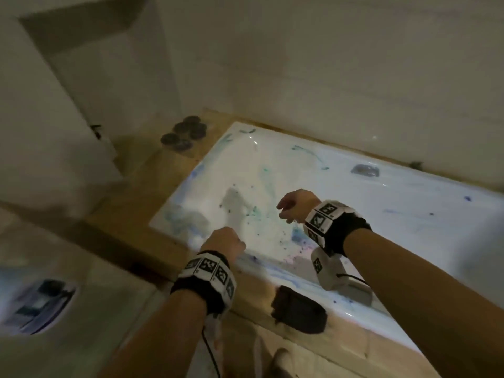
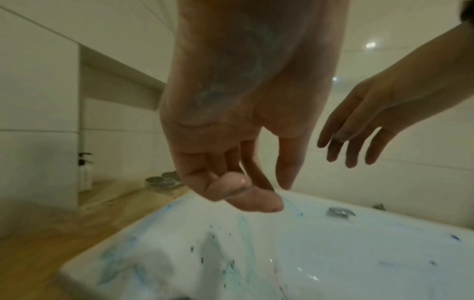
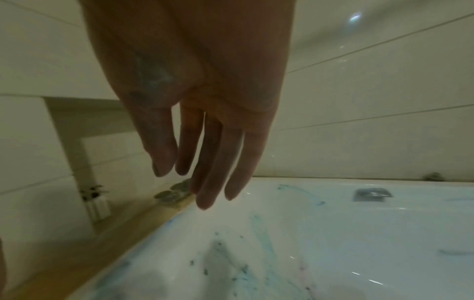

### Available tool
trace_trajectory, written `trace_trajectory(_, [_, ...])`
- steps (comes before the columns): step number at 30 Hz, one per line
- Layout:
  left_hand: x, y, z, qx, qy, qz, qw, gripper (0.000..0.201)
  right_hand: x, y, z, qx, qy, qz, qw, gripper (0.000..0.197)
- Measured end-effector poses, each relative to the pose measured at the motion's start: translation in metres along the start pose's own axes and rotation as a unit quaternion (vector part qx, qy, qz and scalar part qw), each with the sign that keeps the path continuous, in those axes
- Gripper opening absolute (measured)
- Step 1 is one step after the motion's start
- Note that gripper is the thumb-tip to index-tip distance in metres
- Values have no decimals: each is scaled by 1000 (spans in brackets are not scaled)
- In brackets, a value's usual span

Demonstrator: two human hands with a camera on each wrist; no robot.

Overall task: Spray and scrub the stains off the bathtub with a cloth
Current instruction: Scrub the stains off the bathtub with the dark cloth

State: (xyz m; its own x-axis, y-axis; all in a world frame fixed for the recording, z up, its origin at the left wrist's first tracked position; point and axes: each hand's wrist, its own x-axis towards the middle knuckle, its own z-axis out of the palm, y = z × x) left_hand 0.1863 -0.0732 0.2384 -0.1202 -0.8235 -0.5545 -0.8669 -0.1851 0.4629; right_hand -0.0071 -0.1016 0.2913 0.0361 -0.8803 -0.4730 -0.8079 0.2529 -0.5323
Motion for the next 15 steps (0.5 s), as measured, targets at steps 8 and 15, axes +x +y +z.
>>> trace_trajectory(8, [63,13,136,11,-104,-11,994,2,0,197,70,-104,-101,113,983,35])
trace_trajectory(15, [87,0,209,103,-180,1,978,21,6,253,158,-101,-214,112,965,54])
